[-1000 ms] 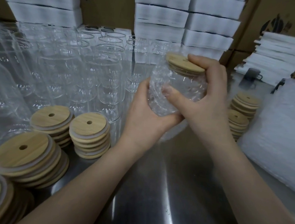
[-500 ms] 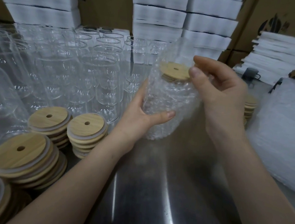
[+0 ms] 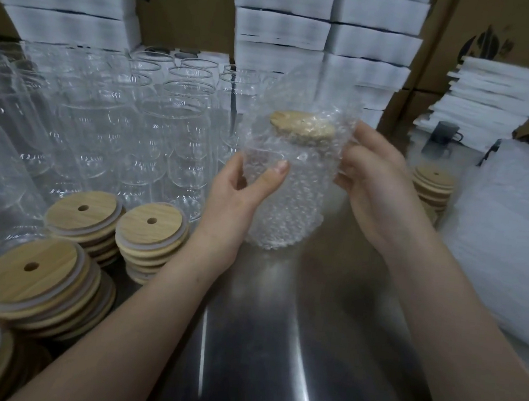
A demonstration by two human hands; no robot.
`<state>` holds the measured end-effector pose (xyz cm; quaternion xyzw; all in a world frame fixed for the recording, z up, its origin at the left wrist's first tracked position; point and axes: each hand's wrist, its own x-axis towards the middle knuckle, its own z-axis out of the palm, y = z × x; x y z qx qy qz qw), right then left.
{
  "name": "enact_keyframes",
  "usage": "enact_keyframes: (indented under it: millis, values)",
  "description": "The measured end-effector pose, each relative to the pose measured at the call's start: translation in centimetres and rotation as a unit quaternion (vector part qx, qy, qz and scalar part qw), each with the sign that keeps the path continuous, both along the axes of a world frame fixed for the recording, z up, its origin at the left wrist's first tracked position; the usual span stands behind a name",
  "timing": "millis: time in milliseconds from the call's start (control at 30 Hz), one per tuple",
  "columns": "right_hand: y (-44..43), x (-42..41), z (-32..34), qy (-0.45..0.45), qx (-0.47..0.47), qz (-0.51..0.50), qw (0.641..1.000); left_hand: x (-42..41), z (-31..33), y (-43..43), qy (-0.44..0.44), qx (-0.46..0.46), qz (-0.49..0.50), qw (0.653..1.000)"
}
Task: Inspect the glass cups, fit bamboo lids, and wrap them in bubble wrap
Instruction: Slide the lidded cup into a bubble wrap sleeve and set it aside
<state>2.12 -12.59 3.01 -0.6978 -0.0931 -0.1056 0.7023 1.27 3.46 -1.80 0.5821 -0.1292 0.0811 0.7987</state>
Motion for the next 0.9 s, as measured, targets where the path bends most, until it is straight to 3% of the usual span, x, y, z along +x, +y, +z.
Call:
enact_keyframes:
  millis: [267,500,667,800,900]
  values:
    - [0.1,-0.3,-0.2,-0.023,-0.023,-0.064,0.997,-0.4,0.7,-0.1,-0.026,-0.041,0.045,0.998]
    - [0.1,0.0,-0.3,-0.031,-0.004,-0.128,0.991,0.5,0.5,0.4,0.035,0.025,-0.061,0.997]
    - [0.3,-0.2,-0.3,-0.033,-0.001,-0.143,0.989,0.3,0.3,0.9,0.102,0.191,-0.044,0.975]
    - [0.5,-0.3,-0.2,-0.032,0.004,-0.147,0.989,0.3,0.3,1.2,0.121,0.4,-0.01,0.909]
    - [0.4,-0.3,-0.1,-0.033,0.004,-0.145,0.989,0.2,0.1,1.3,0.119,0.468,0.035,0.875]
